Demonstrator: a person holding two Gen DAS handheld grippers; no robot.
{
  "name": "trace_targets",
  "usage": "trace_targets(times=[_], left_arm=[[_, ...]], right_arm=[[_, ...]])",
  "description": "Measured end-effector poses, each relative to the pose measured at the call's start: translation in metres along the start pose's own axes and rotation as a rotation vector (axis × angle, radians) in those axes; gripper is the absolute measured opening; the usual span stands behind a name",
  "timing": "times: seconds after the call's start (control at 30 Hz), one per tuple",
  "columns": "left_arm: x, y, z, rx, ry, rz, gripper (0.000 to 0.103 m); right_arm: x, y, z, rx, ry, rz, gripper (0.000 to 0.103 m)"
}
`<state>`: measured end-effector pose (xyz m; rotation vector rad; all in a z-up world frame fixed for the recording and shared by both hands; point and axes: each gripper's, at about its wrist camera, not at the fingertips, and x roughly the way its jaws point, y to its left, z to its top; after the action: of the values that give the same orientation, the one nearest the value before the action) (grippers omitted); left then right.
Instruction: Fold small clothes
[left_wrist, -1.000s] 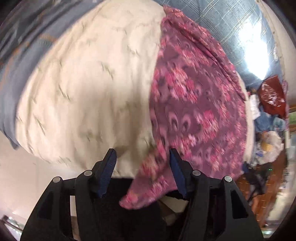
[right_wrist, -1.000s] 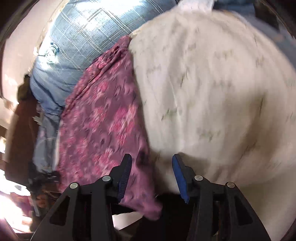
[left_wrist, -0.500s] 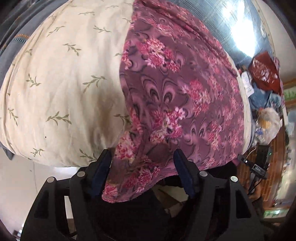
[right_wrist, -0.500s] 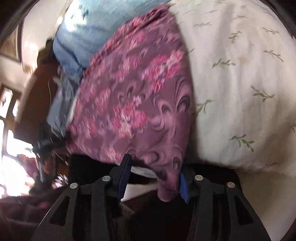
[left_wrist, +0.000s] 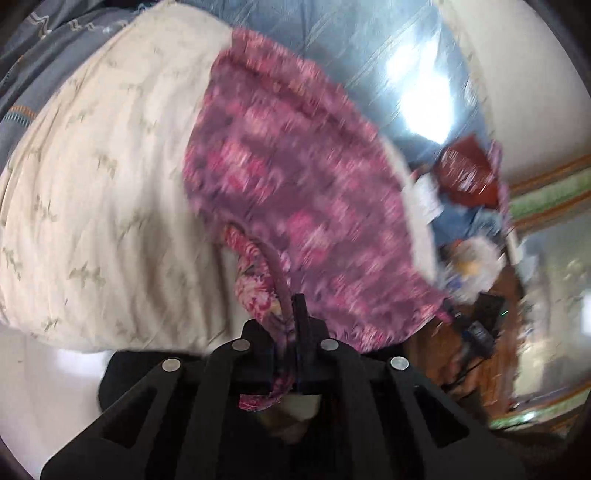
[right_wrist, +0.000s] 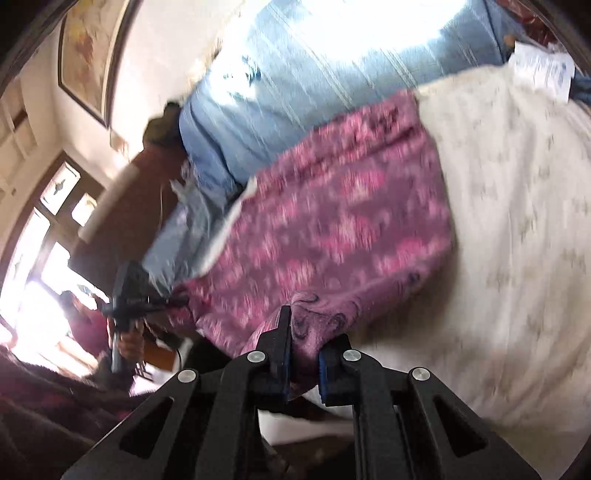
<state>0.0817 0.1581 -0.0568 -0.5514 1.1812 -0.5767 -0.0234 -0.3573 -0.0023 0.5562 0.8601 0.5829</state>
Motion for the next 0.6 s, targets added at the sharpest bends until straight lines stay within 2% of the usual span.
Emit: trace_targets(times=[0.07, 0.17, 0.27, 0.47, 0.6], left_arm=[[-0.004, -0.003, 0.012, -0.028, -0.031, -0.036, 0.005], [-0.007, -0.007, 0.033, -0.05, -0.07, -0.049, 0.005], [-0.007, -0.008, 0.062, -0.076, -0.109, -0.044, 0.005], [0.01, -0.015, 0.133, -0.088, -0.186, 0.028, 0.005], [0.027, -0.011, 0.184, -0.124, -0.227, 0.01, 0.005]], right_arm=[[0.001, -0.001, 0.017, 0.01, -0.043, -0.002, 0.01], [0.003, -0.007, 0.042, 0.017, -0.098, -0.013, 0.01], [0.011, -0.013, 0.069, 0.039, -0.14, -0.026, 0.01], [0.044, -0.036, 0.131, 0.088, -0.194, -0.051, 0.01], [0.068, -0.053, 0.172, 0.112, -0.225, -0.066, 0.009]])
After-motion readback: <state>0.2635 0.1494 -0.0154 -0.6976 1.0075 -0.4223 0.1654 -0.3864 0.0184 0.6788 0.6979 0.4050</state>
